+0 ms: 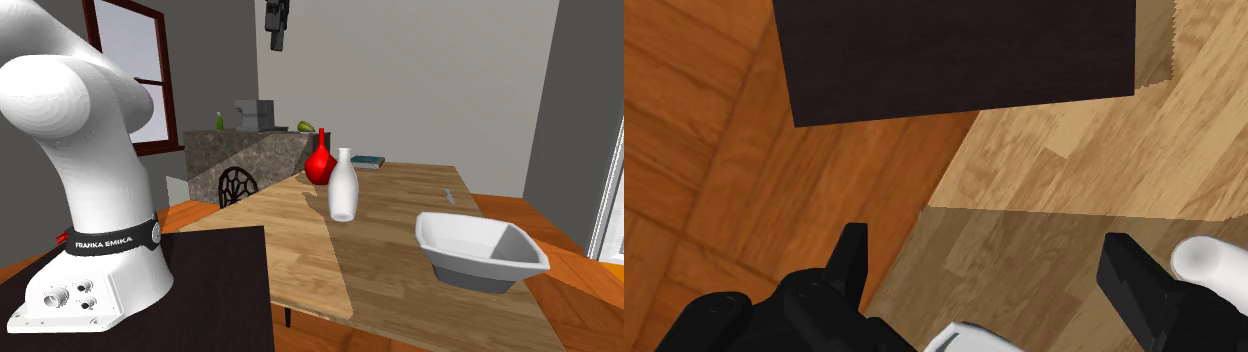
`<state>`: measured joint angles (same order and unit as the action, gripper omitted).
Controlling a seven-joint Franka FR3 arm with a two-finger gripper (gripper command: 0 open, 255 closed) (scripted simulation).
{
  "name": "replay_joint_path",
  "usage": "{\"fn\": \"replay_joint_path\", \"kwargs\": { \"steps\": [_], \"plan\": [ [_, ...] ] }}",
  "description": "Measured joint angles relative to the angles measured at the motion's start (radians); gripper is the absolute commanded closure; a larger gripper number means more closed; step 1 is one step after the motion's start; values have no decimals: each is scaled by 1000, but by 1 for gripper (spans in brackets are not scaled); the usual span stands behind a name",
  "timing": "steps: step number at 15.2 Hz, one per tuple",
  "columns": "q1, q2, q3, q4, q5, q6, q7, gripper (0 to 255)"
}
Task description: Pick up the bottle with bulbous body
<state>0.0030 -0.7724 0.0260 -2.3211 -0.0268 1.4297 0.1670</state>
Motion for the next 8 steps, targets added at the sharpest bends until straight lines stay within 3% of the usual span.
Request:
{"fn": "replay_joint_path", "kwargs": {
  "steps": [8],
  "plan": [
    [33,117,97,-11,74,130,107,0]
  ]
}}
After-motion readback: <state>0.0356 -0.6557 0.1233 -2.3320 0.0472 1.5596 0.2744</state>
